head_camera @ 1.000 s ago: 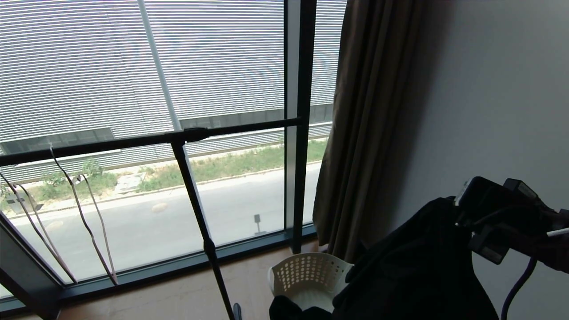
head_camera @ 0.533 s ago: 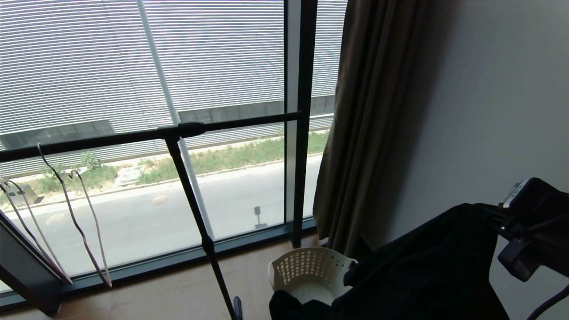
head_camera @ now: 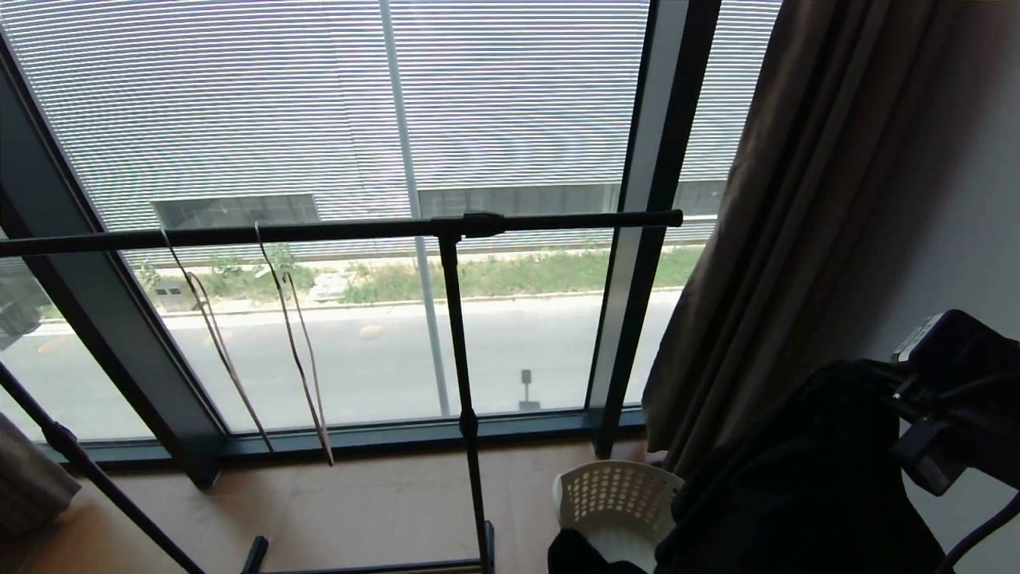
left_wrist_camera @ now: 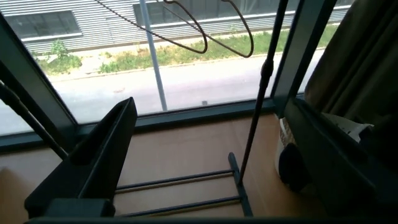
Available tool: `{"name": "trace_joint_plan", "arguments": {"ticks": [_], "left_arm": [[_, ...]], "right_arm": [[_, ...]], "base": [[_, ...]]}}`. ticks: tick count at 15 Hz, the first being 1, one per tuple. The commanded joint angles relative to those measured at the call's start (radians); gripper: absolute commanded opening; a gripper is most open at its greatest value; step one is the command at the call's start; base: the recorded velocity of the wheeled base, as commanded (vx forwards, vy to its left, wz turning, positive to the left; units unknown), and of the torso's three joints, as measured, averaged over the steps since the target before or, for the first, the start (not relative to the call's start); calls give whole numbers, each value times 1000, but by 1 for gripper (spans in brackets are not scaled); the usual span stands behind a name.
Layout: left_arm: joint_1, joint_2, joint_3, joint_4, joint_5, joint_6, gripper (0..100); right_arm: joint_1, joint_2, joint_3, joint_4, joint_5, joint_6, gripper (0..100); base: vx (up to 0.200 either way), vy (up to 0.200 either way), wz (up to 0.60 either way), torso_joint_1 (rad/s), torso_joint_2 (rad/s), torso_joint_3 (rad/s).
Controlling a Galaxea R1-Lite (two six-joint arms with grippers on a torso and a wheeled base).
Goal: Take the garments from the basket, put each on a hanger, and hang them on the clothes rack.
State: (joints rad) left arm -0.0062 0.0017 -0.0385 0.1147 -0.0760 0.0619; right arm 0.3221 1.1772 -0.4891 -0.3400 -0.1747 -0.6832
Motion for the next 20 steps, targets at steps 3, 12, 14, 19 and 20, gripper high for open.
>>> {"name": "trace_joint_plan", "arguments": {"ticks": [3, 12, 14, 19, 20], "left_arm": [[0, 0, 0, 0, -1, 1, 100], [0, 0, 0, 0, -1, -1, 100], [0, 0, 0, 0, -1, -1, 100], [0, 0, 0, 0, -1, -1, 100], [0, 0, 0, 0, -1, -1, 100]], "right_arm": [[-9, 1, -2, 1, 0, 1, 0], [-37, -4, -2, -1, 0, 1, 0], [-46, -7, -2, -1, 0, 1, 0], [-46, -18, 1, 1, 0, 1, 0], [-46, -19, 1, 1, 0, 1, 0]], "base": [[0, 0, 0, 0, 0, 0], [-44, 156, 0, 5, 3, 1], [0, 200, 0, 5, -2, 2], [0, 200, 0, 1, 3, 3], [0, 200, 0, 7, 7, 2]]}}
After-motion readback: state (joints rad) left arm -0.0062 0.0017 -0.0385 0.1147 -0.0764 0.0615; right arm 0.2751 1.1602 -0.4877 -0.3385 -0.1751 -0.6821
